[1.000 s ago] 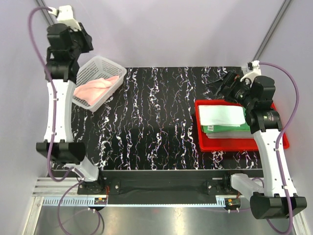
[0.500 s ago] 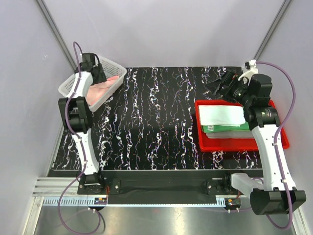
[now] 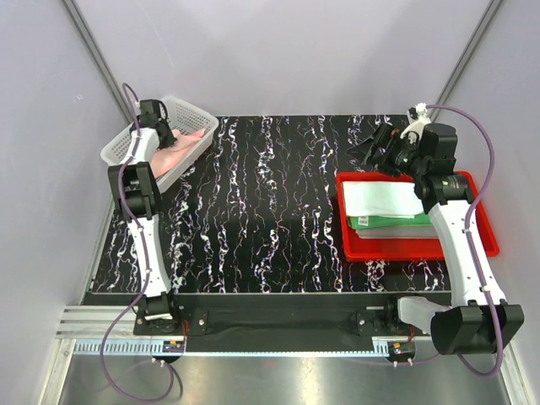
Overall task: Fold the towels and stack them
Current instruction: Grab crumpled towel, then move the towel to the center of the board
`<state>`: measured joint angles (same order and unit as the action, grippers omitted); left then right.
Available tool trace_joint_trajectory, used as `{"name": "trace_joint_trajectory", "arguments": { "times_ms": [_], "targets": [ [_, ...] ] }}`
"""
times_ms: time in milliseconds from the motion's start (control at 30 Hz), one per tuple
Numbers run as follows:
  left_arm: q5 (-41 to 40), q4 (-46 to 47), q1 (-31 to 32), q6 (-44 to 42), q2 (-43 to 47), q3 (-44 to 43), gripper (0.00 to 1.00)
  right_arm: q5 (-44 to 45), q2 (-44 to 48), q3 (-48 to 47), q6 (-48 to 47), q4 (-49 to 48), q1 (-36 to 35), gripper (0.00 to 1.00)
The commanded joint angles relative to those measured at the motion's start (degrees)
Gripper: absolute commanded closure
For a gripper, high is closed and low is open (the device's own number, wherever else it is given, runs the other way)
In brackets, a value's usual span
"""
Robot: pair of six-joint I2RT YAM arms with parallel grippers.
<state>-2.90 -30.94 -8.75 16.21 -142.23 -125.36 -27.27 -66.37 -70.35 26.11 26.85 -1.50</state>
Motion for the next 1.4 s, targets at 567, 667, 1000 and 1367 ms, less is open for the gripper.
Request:
{"name": "trace_joint_trajectory", "arguments": {
  "times_ms": [567,667,1000,1367],
  "targets": [
    [25.0,16.2,14.2,7.1,60.2,29.4,1.0,1.4,3.7,-7.6,2.4,-0.5,-0.3,0.0],
    [25.7,15.3,20.4,7.3,65.1,38.1,1.0,2.0,4.6,-5.9,6.1,-1.0,-0.3,0.0],
    [30.6,22.5,28.5,14.0,79.0,78.0,0.9,25.6,-13.0,-11.6,-4.7,22.8,-13.2,0.03],
    [6.1,3.5,28.6,14.3,83.7,79.4,0.41,23.7,-35.6,-17.4,-1.4,16.3,-28.8,0.14]
  ]
}}
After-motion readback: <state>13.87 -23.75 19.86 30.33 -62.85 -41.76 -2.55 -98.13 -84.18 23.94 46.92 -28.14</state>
